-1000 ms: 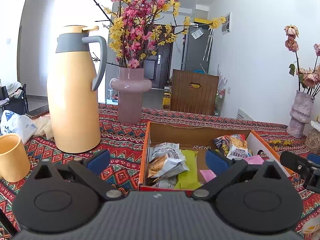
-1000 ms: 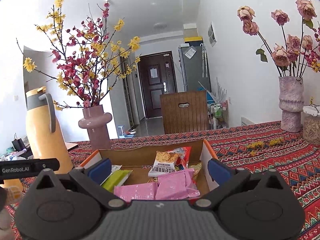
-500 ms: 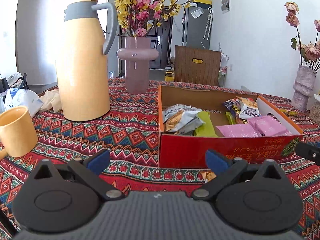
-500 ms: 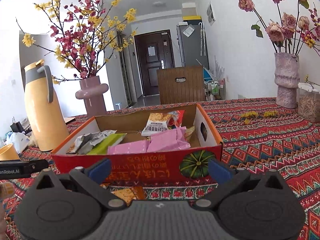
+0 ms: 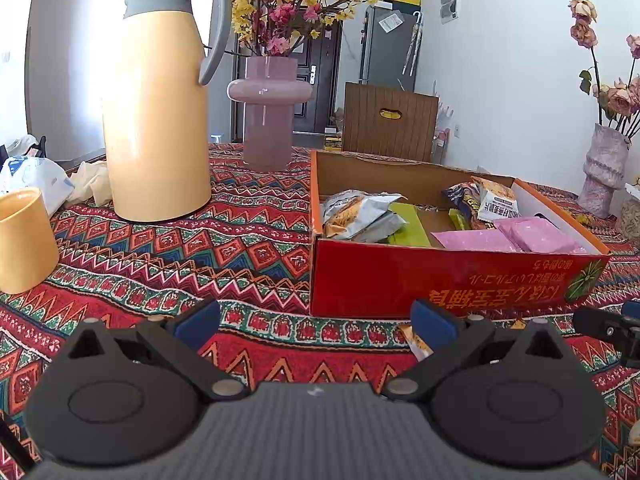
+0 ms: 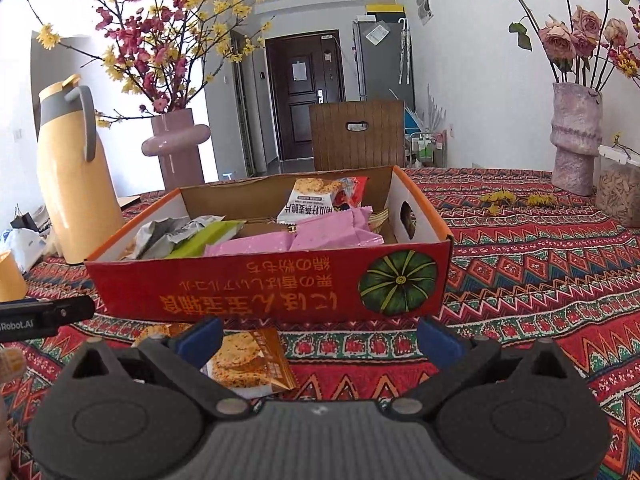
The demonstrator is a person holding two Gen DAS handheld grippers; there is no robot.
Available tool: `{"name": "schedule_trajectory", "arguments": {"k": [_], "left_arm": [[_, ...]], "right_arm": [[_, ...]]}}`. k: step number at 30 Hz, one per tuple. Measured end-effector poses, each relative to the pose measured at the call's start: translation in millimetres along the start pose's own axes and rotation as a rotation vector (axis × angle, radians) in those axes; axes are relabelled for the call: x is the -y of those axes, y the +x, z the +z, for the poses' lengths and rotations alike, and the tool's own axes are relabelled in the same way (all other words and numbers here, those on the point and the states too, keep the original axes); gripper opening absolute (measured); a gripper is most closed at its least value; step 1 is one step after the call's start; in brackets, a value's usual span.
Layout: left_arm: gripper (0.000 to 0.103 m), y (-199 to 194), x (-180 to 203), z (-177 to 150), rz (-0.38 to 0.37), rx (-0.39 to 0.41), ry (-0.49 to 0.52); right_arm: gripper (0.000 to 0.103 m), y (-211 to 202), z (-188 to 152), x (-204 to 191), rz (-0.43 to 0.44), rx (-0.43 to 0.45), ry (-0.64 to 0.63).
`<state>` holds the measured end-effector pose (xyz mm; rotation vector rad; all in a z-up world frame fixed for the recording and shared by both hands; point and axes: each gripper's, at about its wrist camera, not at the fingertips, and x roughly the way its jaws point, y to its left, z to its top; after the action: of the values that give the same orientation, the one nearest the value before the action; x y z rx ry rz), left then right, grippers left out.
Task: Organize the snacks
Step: 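Move both open grippers back over the loose biscuit packets, then grasp a white biscuit packet with the right gripper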
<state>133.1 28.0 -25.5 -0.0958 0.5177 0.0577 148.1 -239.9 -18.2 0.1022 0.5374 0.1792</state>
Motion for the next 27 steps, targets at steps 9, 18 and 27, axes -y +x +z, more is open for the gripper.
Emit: {"name": "schedule_trajectory", "arguments": {"k": [9,18,27], "left_arm": [[0.103,1.3,-5.3,0.3,-0.005,-0.01,-0.033],[0.103,2.4,-8.5,0.3,-0.007,-0.022,-0.051],[0.103,2.5,-9.7,0.3,-0.012,-0.025,-0.059]], "right_arm": [[0.103,10.5,3.7,-23.5,0.029,-0.062,-0.054],[0.103,38.9,2.3,-45.3,0.025,-0.178,-0.145],[0.103,59.1,-1.4,-51.6,0.048,-0.257,-0.155]]}}
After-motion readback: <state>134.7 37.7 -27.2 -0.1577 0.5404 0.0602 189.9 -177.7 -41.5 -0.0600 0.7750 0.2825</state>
